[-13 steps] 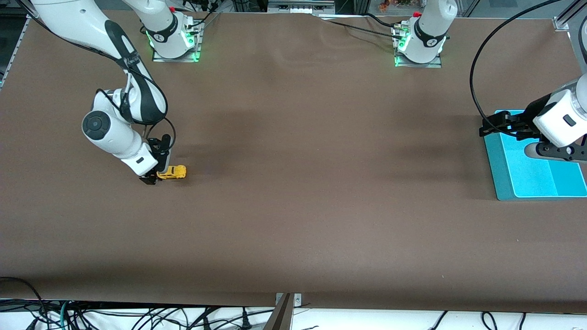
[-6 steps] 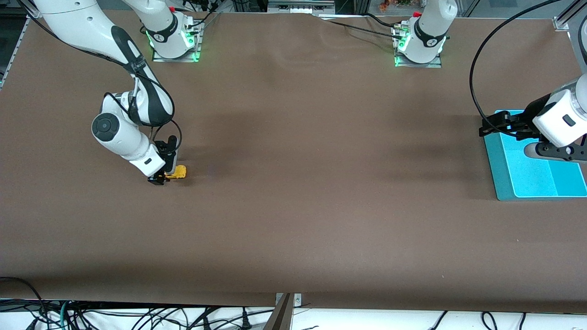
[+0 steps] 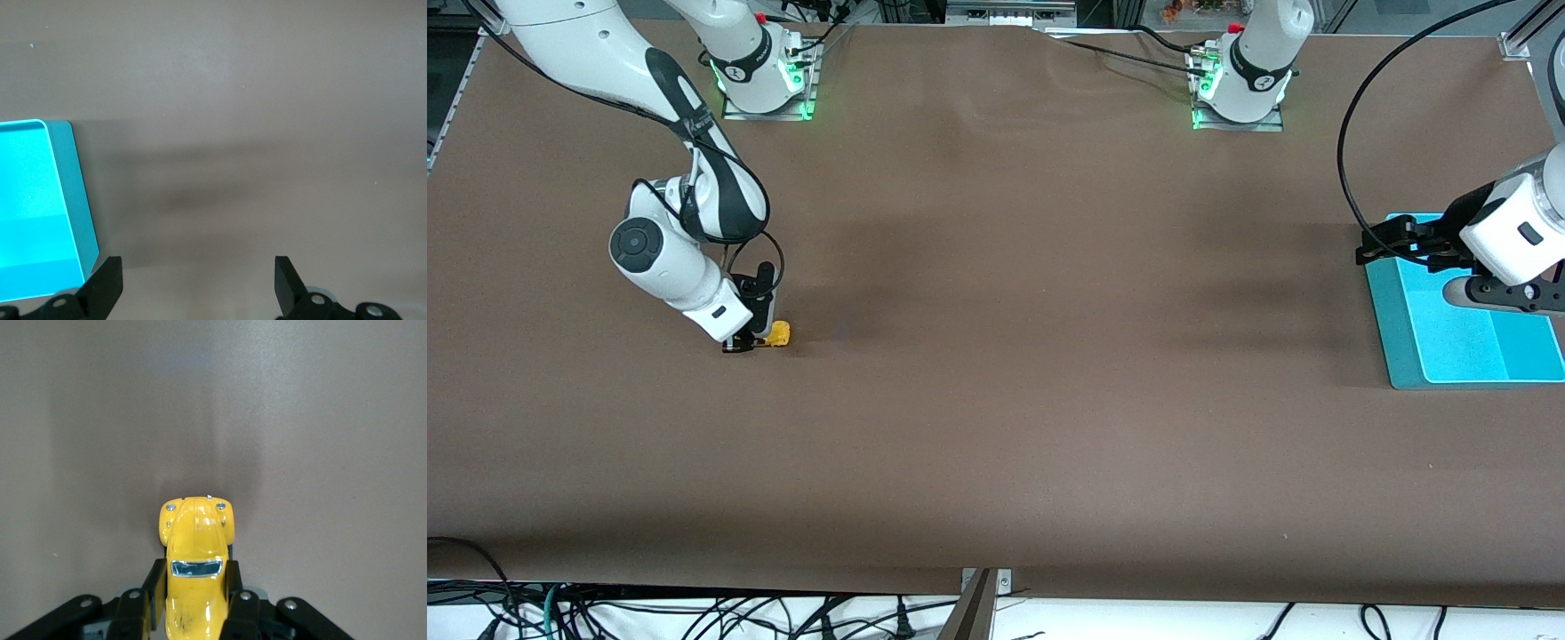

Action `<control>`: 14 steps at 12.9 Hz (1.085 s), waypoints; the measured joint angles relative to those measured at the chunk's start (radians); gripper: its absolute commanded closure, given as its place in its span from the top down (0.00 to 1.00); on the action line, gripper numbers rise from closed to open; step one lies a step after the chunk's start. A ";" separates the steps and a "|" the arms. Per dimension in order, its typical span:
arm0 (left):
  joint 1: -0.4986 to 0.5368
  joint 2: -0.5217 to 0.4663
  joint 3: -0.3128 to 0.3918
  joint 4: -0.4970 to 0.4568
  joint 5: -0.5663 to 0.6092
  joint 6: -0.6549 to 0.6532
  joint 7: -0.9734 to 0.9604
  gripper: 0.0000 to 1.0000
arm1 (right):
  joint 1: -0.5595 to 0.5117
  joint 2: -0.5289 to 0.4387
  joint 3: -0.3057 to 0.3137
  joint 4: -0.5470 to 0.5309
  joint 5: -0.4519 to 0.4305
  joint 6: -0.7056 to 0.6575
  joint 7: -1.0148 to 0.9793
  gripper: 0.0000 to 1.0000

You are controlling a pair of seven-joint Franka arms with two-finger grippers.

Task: Wind and store yellow beetle car
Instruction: 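Lower the right gripper and grasp the yellow car, then drag the held car backward along the table with the right gripper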

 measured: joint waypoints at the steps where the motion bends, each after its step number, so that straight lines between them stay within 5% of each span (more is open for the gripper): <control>1: 0.000 0.000 0.000 0.000 0.000 0.000 0.000 1.00 | 0.000 0.000 0.000 0.000 0.000 0.000 -0.004 0.14; 14: -0.001 0.000 0.000 0.000 0.000 0.000 0.000 1.00 | -0.088 0.000 -0.006 0.000 0.000 -0.003 -0.100 0.14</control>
